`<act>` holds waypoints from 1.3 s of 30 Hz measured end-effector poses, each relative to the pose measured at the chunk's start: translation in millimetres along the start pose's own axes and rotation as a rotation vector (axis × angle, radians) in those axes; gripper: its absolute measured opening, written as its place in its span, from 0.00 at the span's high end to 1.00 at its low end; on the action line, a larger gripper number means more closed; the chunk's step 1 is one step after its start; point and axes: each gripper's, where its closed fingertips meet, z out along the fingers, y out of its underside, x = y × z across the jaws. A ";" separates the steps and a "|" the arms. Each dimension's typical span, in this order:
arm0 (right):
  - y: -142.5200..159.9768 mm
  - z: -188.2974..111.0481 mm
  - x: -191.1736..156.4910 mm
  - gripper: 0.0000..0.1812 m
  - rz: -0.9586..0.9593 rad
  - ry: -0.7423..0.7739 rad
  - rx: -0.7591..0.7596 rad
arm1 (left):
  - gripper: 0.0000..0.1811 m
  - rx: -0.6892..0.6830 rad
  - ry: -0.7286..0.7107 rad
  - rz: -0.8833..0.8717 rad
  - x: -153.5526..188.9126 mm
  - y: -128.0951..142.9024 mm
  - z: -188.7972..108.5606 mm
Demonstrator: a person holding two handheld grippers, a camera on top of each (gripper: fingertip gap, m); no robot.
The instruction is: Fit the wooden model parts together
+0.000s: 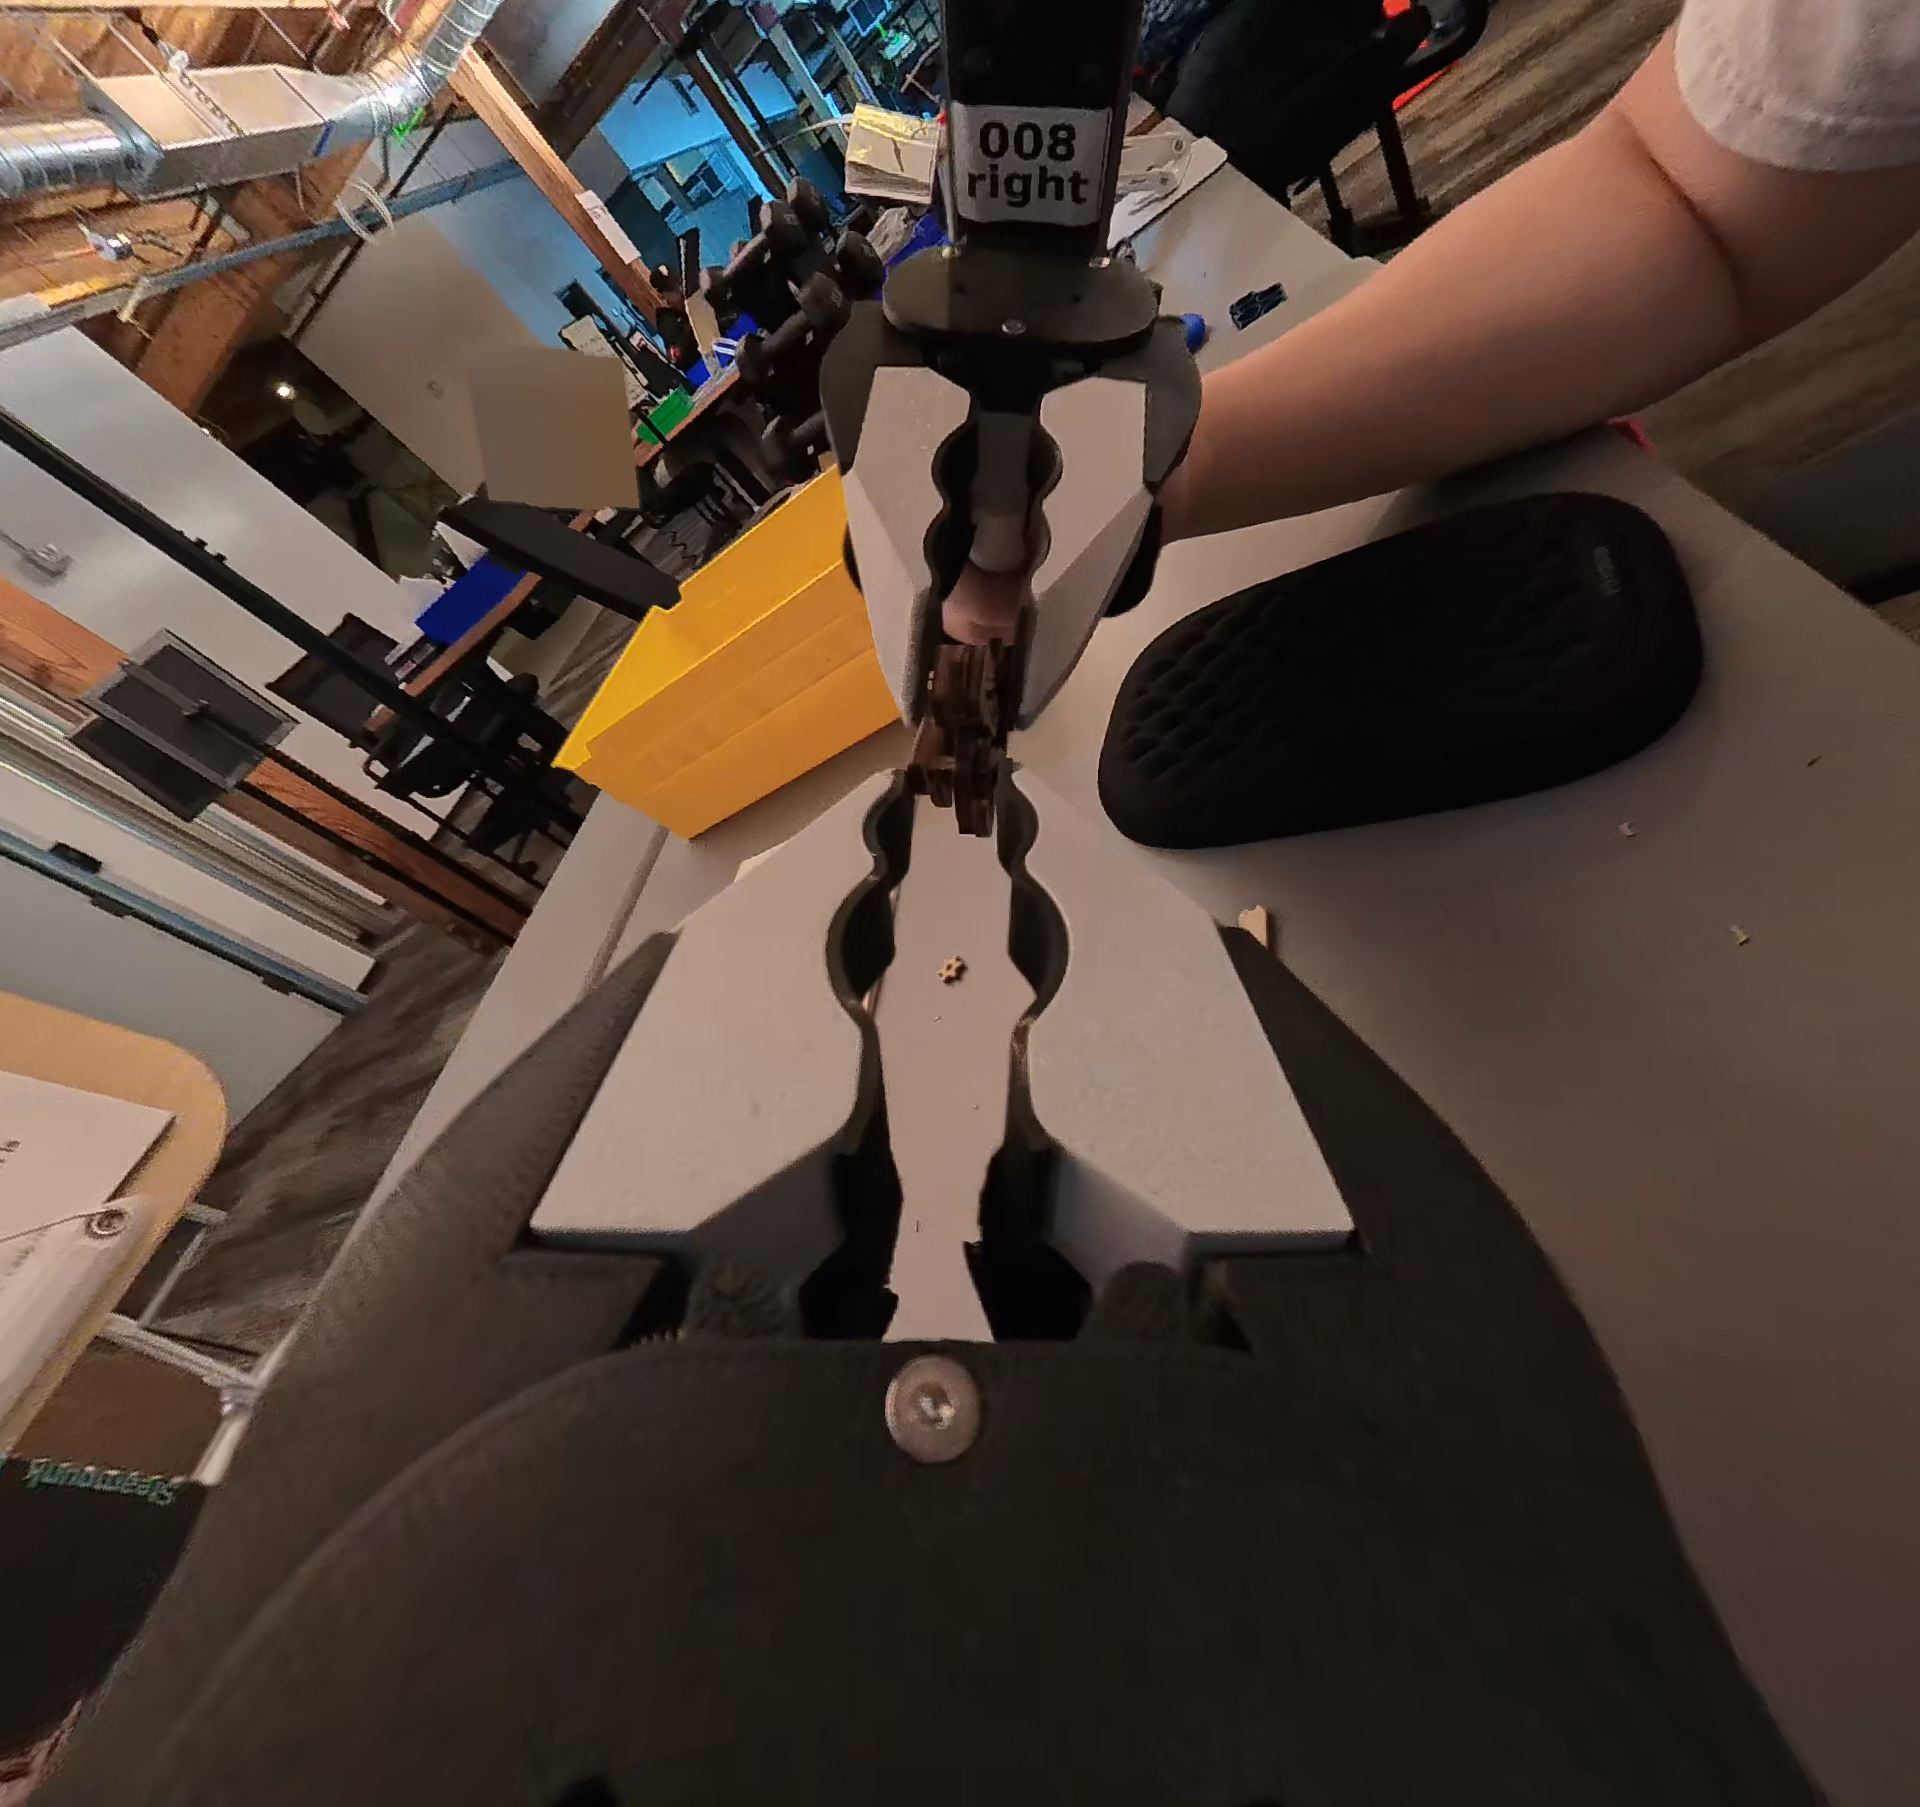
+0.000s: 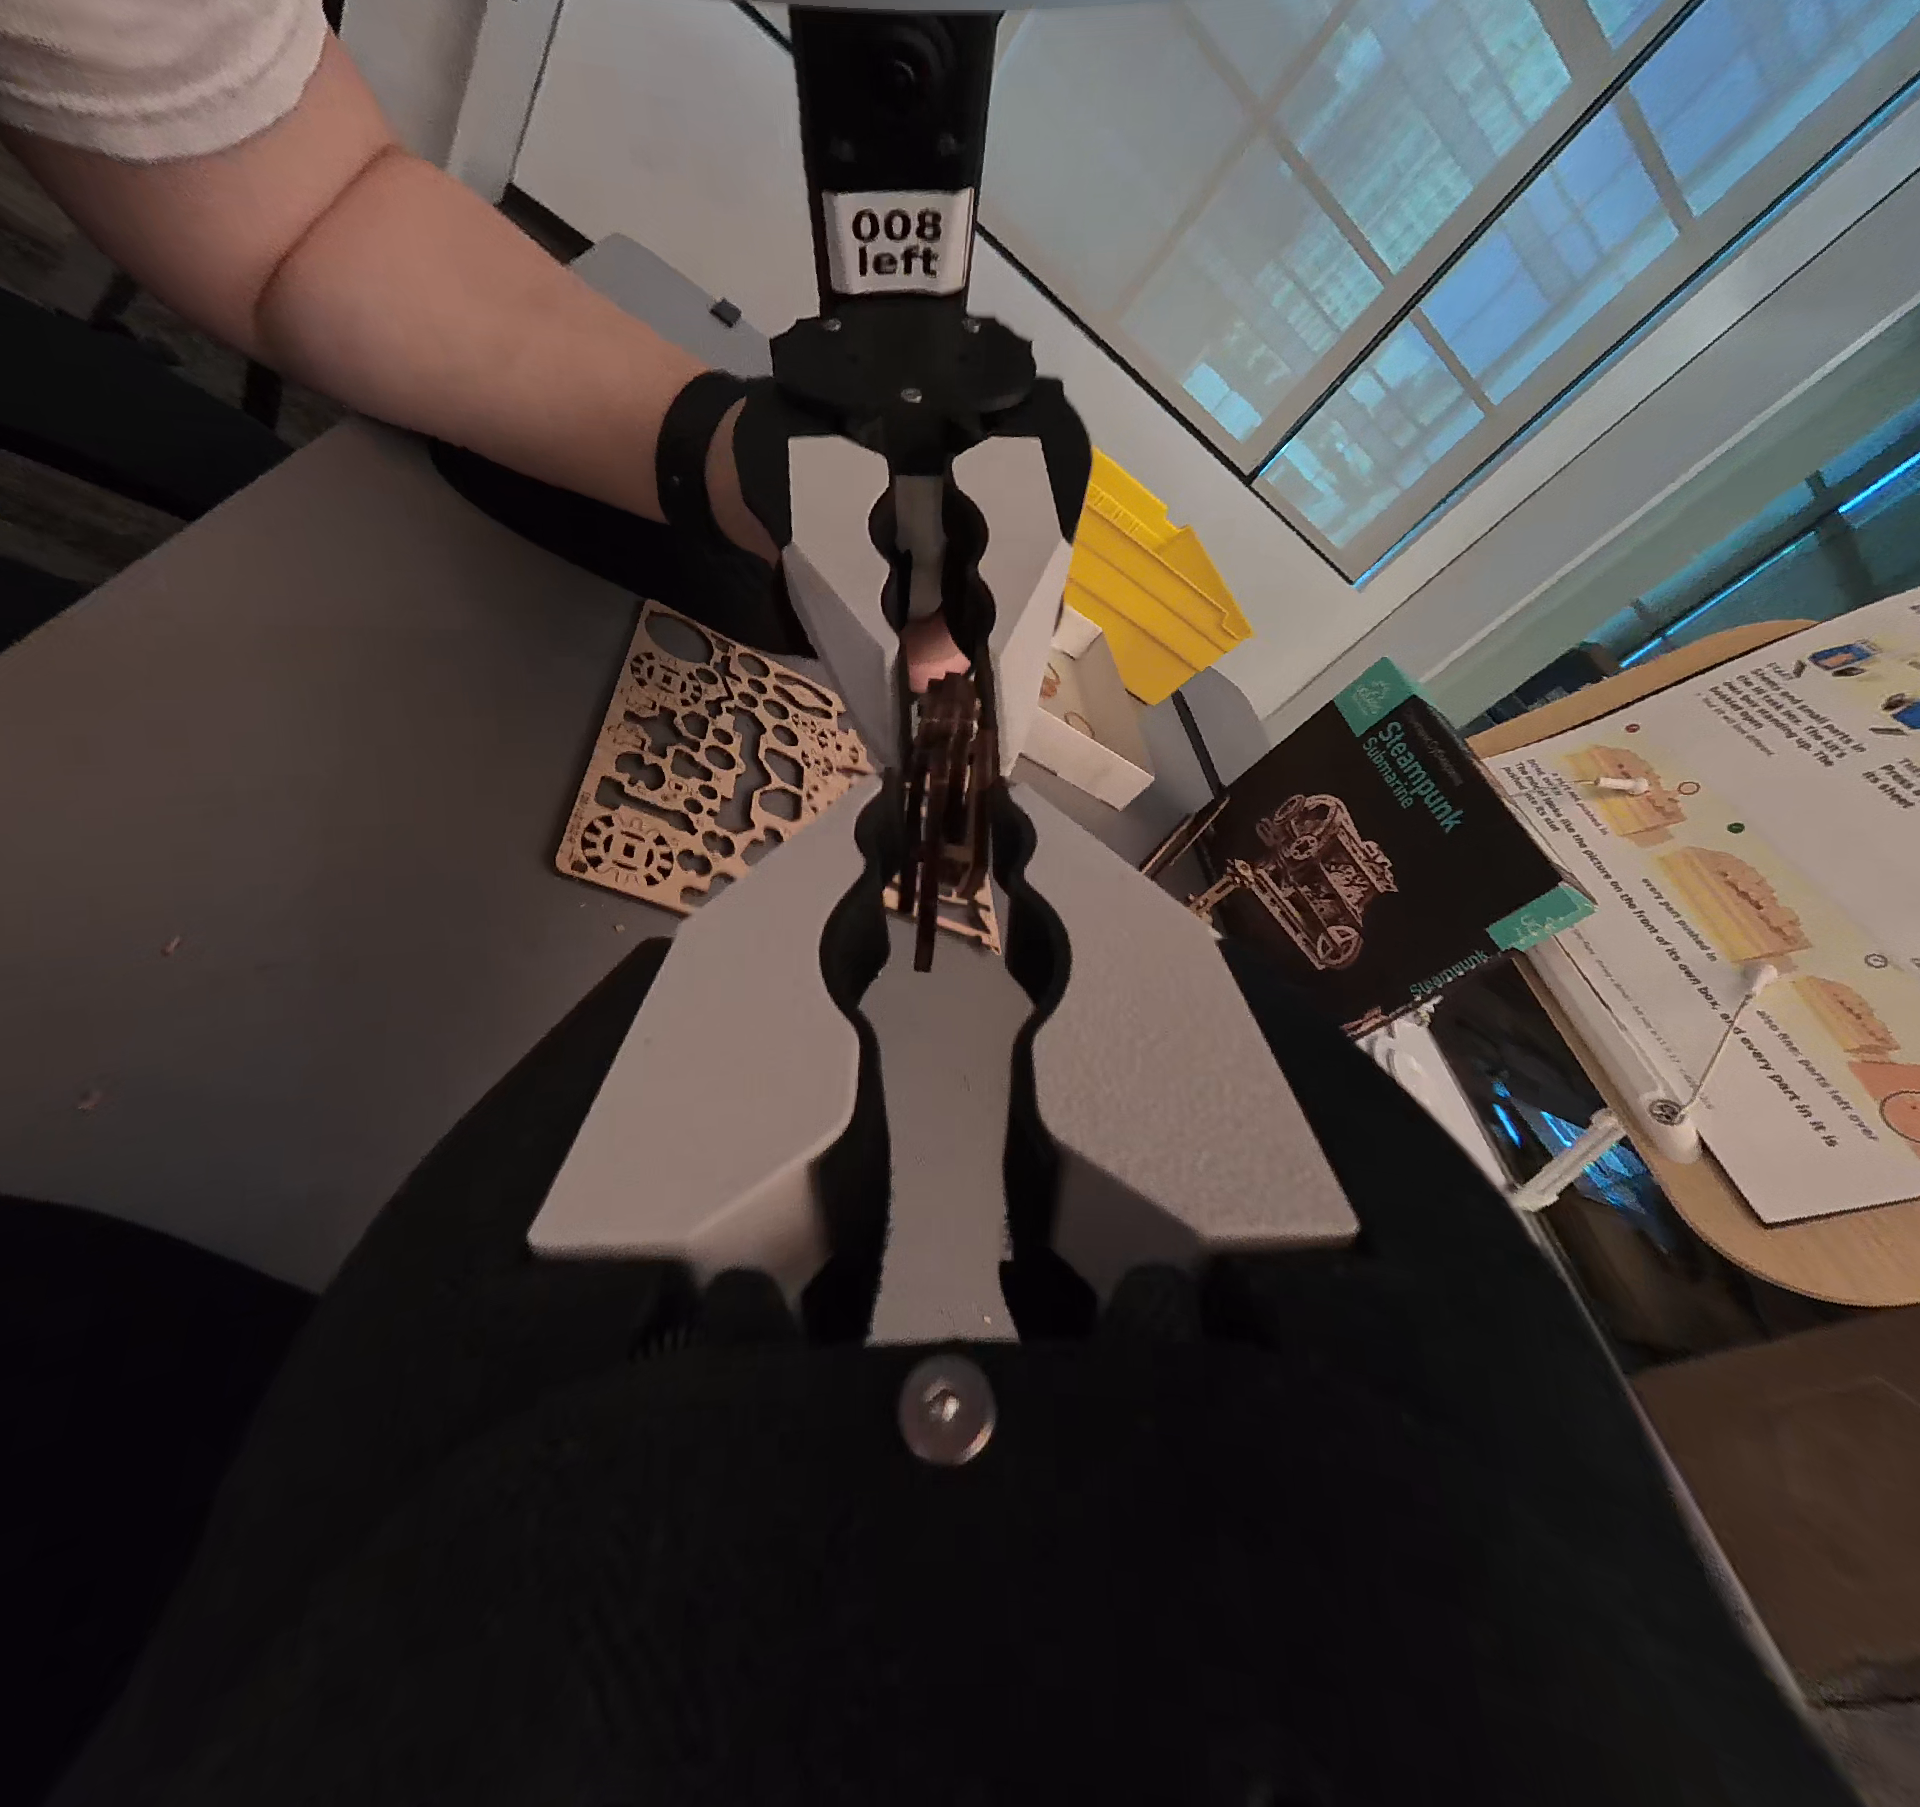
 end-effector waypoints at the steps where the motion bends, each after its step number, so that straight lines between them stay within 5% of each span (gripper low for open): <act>1: -3.3 -1.4 1.2 0.93 0.012 0.001 0.021 | 0.92 0.004 -0.002 -0.008 -1.1 -0.7 -0.5; 19: -1.3 5.8 -2.1 0.88 0.025 0.000 0.015 | 0.92 -0.033 -0.037 0.103 -1.2 0.9 0.5; 36: 58.2 19.3 -9.5 0.92 -0.013 -0.022 -0.286 | 0.92 -0.266 0.006 0.098 6.6 37.9 8.1; 39: 54.1 17.4 -6.7 0.92 0.017 -0.021 -0.243 | 0.92 -0.237 -0.015 0.101 5.4 34.3 8.4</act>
